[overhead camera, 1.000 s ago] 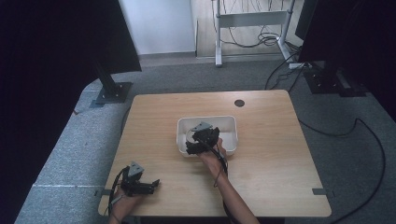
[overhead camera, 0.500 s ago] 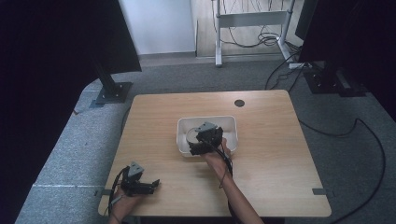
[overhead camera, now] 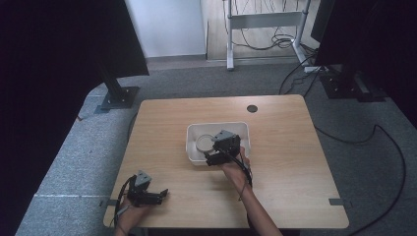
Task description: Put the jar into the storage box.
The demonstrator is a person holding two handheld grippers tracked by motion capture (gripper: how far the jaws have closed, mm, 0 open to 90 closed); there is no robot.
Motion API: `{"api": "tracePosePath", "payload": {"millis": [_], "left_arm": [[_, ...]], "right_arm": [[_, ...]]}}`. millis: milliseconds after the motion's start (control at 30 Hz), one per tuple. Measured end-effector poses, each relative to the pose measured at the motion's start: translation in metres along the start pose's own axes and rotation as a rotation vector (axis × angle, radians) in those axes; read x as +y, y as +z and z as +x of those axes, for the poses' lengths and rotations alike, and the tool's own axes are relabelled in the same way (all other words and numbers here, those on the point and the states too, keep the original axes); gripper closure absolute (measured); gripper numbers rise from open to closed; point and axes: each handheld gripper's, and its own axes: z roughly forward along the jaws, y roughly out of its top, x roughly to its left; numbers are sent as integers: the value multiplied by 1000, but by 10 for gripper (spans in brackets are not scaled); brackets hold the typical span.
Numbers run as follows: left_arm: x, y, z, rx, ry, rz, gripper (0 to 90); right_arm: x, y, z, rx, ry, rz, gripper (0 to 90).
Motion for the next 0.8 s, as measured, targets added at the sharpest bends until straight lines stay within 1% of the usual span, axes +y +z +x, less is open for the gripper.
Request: {"api": "tracePosePath", "payload": {"millis": [333, 500, 800], "left_arm": [[0, 0, 0, 0, 0, 0, 16], [0, 0, 0, 0, 0, 0, 16], [0, 0, 0, 0, 0, 0, 16]], "right_arm": [[-6, -8, -4, 17, -22, 13, 29], [-9, -11, -6, 18, -23, 14, 31], [-15, -22, -12, 15, -19, 4, 32]]}}
